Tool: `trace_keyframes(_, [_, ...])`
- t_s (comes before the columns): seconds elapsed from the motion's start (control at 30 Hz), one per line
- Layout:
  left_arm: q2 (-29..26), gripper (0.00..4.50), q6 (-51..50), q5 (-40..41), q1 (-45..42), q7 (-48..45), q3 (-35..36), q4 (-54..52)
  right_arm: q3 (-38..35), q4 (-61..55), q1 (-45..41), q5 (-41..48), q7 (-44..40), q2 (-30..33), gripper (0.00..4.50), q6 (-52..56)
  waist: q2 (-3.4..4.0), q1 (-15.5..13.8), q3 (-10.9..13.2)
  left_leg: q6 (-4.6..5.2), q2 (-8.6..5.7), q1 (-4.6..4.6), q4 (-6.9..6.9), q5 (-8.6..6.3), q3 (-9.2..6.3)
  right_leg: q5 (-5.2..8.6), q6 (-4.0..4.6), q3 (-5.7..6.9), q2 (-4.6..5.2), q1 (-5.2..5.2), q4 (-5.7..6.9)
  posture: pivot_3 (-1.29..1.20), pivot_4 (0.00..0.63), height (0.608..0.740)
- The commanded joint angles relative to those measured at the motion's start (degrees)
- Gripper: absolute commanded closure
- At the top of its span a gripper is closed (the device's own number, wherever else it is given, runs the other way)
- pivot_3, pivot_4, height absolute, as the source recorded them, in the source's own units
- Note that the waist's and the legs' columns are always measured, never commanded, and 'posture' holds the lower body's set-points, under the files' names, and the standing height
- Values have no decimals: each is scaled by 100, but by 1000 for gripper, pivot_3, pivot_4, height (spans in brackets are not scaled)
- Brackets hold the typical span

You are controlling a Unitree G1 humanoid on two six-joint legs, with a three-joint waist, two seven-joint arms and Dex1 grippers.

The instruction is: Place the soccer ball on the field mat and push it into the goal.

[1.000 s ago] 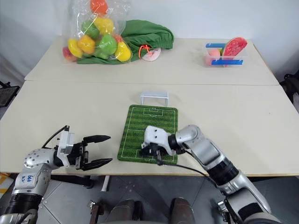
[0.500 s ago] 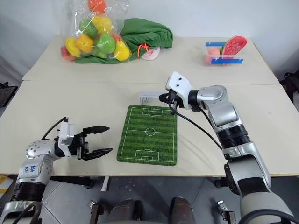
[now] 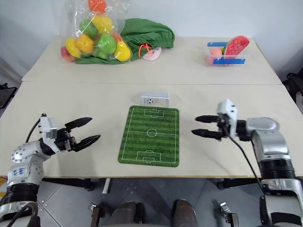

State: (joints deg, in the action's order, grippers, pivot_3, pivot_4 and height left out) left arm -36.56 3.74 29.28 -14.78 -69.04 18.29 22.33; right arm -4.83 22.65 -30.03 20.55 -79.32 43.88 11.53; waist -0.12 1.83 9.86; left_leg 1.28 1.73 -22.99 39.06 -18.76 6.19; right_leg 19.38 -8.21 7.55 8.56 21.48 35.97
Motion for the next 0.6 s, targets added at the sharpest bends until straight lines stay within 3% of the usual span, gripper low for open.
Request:
trace_keyframes(0.03, [-150,0,15,143,118,-38,290,-1,-263,373,20,132,-382,166,96,-521,0,-4,0,0,1,2,0,0,0,0,0,-1,0,0,1,0,150,740])
trace_keyframes(0.33, [-261,0,-90,169,244,-65,565,5,-308,1388,58,-137,-513,371,22,-1385,-1,-31,0,0,2,1,5,0,-6,0,0,0,5,-6,2,0,150,740])
trace_keyframes(0.6, [-288,0,-294,282,237,46,724,-158,-661,576,499,187,206,106,22,-1105,-1,-23,0,-1,4,2,5,0,-7,0,0,0,3,-5,5,0,150,740])
